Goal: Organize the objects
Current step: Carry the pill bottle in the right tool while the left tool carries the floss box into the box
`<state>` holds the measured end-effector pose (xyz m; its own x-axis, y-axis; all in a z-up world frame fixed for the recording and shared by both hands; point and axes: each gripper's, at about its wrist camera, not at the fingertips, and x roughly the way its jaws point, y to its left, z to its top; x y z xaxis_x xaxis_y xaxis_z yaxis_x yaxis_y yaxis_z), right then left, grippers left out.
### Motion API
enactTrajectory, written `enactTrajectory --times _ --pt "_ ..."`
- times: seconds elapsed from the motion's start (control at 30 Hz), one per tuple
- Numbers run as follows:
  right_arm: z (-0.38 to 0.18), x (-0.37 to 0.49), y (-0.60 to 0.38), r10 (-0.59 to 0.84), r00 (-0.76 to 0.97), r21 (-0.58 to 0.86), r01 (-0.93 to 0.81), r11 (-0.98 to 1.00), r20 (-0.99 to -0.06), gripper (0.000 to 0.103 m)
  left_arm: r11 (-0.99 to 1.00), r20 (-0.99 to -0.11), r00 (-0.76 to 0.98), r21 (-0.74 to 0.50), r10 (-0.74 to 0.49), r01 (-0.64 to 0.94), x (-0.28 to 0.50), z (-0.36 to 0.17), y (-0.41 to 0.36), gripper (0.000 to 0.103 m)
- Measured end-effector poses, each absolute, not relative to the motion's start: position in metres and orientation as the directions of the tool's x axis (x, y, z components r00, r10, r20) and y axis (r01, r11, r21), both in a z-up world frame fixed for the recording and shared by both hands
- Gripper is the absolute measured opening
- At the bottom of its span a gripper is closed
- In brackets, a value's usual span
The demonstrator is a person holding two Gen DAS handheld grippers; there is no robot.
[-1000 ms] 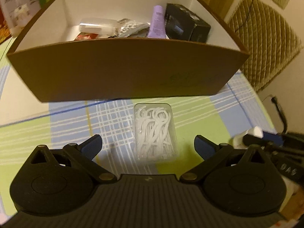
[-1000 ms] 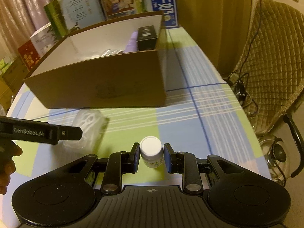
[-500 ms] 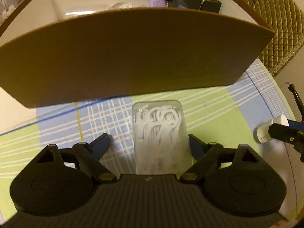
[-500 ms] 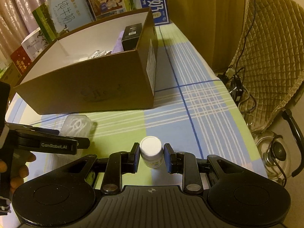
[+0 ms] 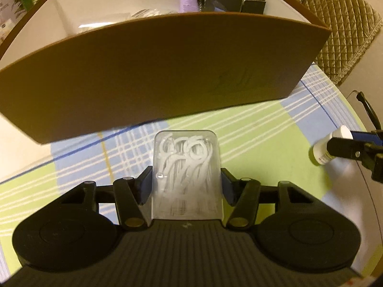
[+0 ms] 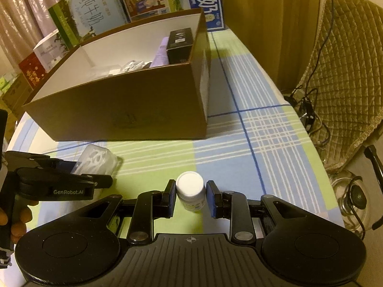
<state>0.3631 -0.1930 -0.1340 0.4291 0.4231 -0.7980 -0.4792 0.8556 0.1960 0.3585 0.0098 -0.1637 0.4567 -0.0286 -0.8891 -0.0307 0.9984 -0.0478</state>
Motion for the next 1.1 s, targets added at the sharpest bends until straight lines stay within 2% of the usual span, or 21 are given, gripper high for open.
enactTrajectory --times 1.1 --pt "-0.132 0.328 -0.159 0.513 0.348 0.223 -0.614 0.757 -0.785 0.024 0.959 -0.919 0.383 -0.025 0.089 -0.284 0.231 -0.155 0.061 0.053"
